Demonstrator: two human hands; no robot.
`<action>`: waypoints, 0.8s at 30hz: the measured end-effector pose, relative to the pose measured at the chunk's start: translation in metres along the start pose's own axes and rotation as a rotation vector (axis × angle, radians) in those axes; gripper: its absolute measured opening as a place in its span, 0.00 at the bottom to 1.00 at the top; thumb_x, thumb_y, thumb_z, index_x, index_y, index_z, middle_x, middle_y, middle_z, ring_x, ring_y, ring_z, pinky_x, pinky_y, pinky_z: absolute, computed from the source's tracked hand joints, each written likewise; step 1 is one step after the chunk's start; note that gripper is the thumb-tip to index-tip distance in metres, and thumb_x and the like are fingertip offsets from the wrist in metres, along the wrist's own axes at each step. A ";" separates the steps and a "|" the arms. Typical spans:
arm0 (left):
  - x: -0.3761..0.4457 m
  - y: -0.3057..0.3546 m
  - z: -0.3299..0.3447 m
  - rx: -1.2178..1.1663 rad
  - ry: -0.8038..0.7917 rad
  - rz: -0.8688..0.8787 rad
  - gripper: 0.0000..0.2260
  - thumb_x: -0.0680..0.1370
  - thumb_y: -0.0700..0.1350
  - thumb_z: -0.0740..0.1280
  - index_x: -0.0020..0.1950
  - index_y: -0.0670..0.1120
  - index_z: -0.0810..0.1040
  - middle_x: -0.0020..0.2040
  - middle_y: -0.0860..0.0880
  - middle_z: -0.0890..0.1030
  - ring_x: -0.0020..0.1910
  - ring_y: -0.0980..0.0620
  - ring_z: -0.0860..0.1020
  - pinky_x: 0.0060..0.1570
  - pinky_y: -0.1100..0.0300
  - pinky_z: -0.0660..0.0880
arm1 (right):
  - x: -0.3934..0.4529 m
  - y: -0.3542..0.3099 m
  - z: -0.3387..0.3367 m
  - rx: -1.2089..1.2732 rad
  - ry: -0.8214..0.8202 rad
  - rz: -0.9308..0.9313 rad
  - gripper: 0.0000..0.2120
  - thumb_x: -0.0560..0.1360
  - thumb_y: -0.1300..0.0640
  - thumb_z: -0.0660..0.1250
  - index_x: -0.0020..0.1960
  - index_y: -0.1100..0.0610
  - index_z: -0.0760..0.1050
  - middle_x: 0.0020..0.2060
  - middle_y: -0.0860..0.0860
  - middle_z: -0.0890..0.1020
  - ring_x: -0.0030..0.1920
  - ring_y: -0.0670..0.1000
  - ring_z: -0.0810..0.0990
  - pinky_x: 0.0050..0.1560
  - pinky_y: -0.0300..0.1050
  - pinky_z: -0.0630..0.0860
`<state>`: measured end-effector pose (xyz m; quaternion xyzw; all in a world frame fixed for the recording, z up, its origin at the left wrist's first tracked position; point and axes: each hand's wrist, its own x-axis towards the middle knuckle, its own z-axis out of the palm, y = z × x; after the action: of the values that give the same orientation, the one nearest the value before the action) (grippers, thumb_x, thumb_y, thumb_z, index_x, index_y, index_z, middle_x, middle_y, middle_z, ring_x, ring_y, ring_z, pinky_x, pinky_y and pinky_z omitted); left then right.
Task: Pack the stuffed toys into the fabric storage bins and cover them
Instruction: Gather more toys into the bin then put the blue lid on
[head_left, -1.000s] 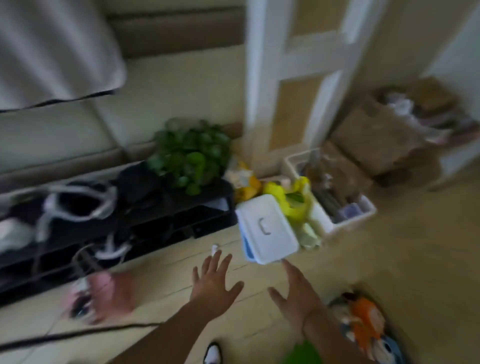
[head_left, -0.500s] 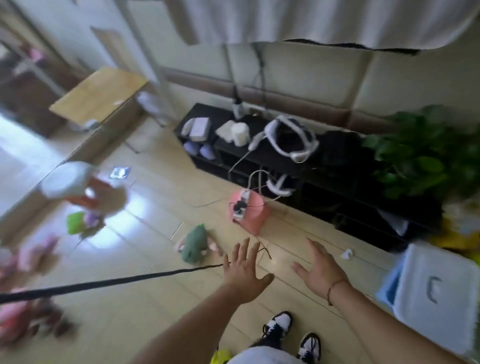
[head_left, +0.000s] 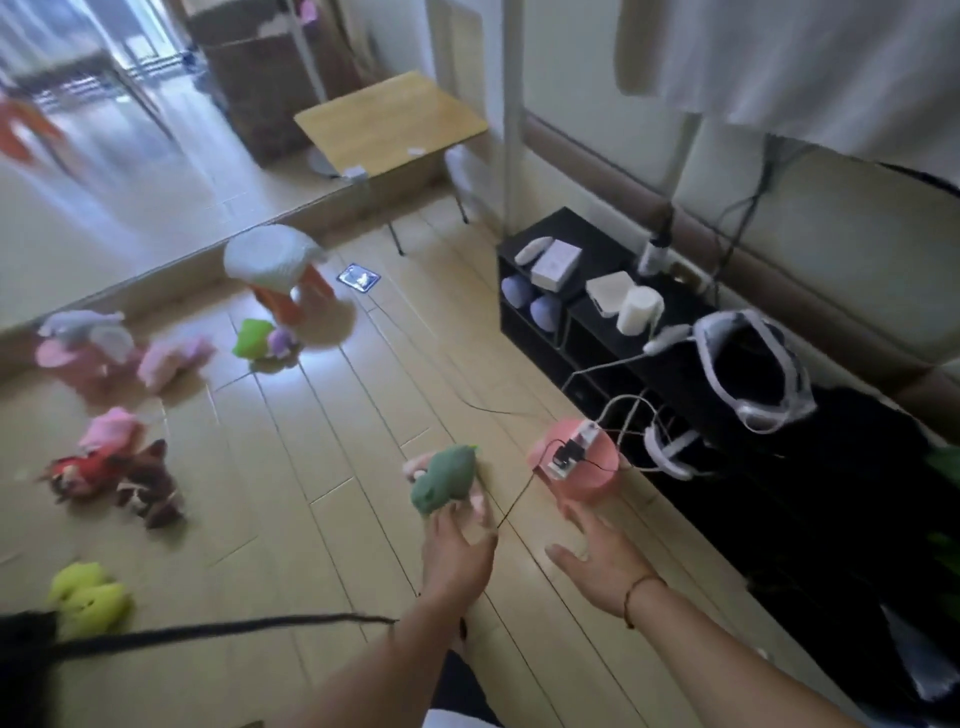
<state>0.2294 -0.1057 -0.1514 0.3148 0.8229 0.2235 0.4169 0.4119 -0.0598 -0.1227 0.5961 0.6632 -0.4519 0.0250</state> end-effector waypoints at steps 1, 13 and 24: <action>0.016 -0.001 -0.010 0.038 0.039 -0.027 0.32 0.75 0.56 0.66 0.75 0.50 0.60 0.75 0.50 0.64 0.72 0.48 0.65 0.72 0.46 0.62 | 0.020 -0.013 0.005 -0.005 -0.016 -0.004 0.33 0.72 0.38 0.62 0.74 0.44 0.57 0.72 0.46 0.66 0.70 0.49 0.66 0.68 0.51 0.68; 0.250 -0.023 -0.074 0.492 -0.051 -0.126 0.42 0.70 0.65 0.64 0.78 0.58 0.46 0.80 0.52 0.45 0.78 0.46 0.46 0.71 0.32 0.46 | 0.261 -0.126 0.086 -0.224 0.021 0.120 0.37 0.73 0.35 0.60 0.75 0.45 0.49 0.74 0.47 0.58 0.72 0.52 0.61 0.62 0.52 0.71; 0.547 -0.238 0.087 0.579 -0.217 -0.315 0.51 0.64 0.74 0.65 0.78 0.59 0.42 0.80 0.50 0.42 0.78 0.38 0.44 0.65 0.23 0.48 | 0.587 0.021 0.289 -0.186 -0.101 0.130 0.35 0.73 0.41 0.64 0.75 0.50 0.56 0.73 0.54 0.60 0.71 0.58 0.64 0.70 0.51 0.64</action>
<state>-0.0261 0.1216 -0.6476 0.3110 0.8415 -0.1210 0.4248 0.1137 0.2066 -0.6408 0.6094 0.6600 -0.4155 0.1430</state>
